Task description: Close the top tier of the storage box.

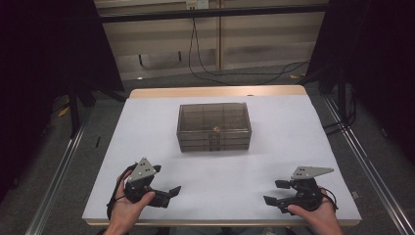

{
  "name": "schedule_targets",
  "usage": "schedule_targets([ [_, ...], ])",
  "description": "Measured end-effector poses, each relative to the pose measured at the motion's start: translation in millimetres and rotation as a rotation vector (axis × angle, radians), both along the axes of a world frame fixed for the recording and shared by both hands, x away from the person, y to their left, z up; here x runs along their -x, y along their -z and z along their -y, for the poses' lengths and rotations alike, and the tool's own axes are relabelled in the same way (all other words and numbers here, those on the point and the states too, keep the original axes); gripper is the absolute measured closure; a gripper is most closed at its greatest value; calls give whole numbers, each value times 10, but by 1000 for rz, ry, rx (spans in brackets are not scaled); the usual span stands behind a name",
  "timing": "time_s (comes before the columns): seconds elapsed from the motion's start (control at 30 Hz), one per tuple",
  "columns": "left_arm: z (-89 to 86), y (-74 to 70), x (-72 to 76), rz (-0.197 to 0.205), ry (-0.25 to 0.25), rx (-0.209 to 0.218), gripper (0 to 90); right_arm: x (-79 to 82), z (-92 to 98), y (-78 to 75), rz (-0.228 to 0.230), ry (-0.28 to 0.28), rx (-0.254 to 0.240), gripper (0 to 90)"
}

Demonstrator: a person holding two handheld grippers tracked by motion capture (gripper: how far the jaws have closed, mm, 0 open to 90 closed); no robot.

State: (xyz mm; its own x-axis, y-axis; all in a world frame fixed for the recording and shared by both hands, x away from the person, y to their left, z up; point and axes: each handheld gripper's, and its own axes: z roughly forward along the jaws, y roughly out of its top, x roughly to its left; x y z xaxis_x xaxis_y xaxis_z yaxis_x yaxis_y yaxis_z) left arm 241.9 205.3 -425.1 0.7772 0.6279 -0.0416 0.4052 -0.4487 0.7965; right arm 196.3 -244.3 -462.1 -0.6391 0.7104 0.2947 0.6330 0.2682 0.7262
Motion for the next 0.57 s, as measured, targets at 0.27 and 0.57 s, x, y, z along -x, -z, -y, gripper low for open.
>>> schedule_targets([
  [0.27, -118, 65, 121, 28, -25, -7, 37, 12, 75, -7, 6, 44, 3, 172],
  [0.57, -211, 149, 189, 59, -44, -4, 37, -4, 120, -14, 14, 97, 18, 126],
])
